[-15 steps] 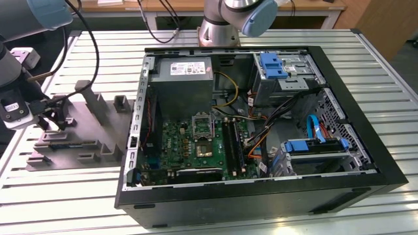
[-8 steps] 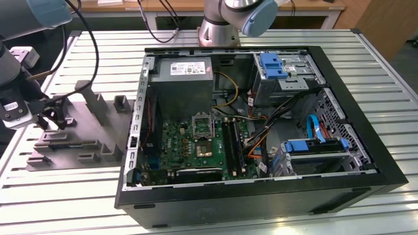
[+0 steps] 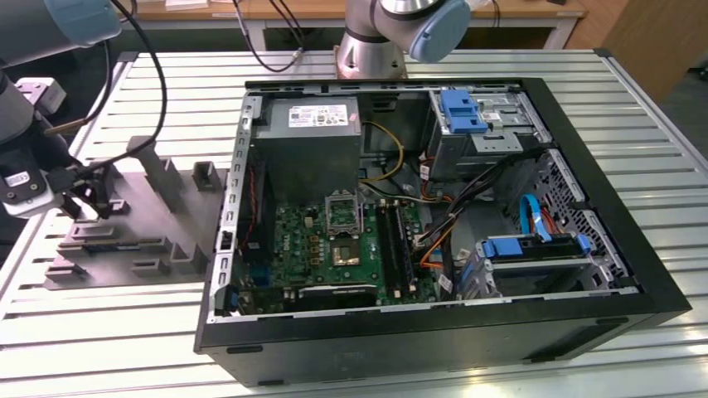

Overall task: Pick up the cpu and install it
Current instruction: 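Pick up the cpu and move it towards the insertion slot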

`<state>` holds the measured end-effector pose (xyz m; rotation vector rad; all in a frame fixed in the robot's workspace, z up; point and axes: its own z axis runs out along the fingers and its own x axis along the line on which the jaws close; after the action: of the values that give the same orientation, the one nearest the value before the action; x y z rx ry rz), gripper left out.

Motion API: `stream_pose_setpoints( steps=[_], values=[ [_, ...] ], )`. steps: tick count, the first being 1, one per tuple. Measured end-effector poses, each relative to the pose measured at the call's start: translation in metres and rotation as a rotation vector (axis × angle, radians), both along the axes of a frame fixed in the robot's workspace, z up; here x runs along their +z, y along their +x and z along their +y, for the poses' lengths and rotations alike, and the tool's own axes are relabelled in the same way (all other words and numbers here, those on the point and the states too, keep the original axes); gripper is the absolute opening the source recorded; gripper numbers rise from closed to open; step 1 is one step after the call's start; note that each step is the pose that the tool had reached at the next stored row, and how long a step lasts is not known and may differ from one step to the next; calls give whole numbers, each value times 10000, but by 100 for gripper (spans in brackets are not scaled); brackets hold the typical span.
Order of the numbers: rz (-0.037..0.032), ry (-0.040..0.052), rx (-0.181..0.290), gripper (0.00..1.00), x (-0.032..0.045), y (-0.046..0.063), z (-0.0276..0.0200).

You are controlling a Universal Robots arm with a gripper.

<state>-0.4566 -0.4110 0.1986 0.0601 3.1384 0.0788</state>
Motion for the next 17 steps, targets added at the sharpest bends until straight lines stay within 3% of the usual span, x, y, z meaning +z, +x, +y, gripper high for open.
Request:
stream_pose_setpoints(
  steps=[17],
  values=[
    [-1,0,0,47,60,0,0]
  ],
)
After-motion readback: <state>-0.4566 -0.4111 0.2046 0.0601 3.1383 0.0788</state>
